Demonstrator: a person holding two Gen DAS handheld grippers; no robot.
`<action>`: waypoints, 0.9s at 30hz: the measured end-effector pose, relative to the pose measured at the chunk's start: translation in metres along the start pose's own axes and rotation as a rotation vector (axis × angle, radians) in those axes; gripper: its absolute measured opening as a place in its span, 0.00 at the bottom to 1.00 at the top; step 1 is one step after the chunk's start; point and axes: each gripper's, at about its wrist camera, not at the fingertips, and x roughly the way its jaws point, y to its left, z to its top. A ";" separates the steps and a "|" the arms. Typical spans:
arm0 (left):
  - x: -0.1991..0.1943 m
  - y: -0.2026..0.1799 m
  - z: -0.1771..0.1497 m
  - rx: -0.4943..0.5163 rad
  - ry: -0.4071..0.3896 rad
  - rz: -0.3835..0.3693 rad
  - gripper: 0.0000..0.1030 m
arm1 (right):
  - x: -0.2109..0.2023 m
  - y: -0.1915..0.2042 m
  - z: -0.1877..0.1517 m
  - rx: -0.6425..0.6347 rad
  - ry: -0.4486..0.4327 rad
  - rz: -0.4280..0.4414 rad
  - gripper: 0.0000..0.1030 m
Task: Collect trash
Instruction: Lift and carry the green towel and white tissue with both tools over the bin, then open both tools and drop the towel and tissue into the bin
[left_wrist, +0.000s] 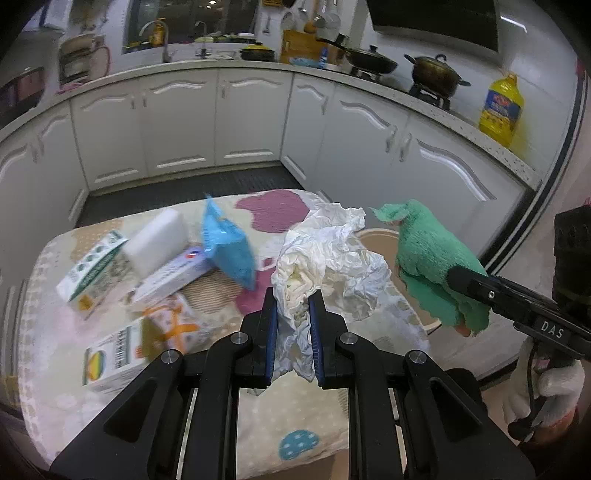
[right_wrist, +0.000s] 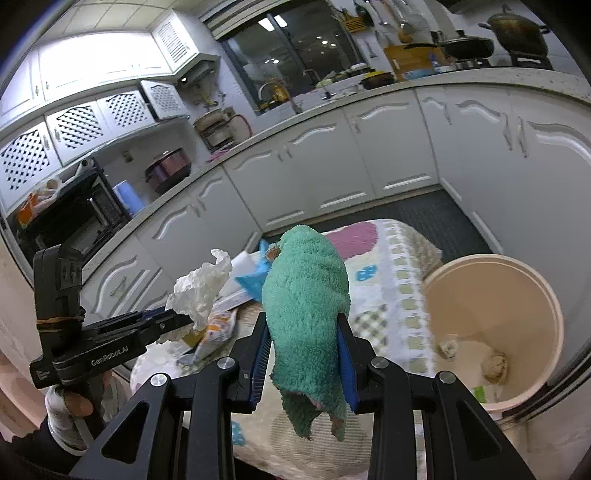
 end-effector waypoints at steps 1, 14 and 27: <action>0.003 -0.004 0.001 0.005 0.004 -0.006 0.13 | -0.001 -0.004 0.000 0.003 -0.002 -0.007 0.31; 0.068 -0.059 0.016 0.027 0.109 -0.125 0.13 | -0.011 -0.076 -0.004 0.096 0.001 -0.170 0.31; 0.142 -0.102 0.023 0.023 0.211 -0.180 0.13 | -0.008 -0.131 -0.018 0.195 0.038 -0.259 0.31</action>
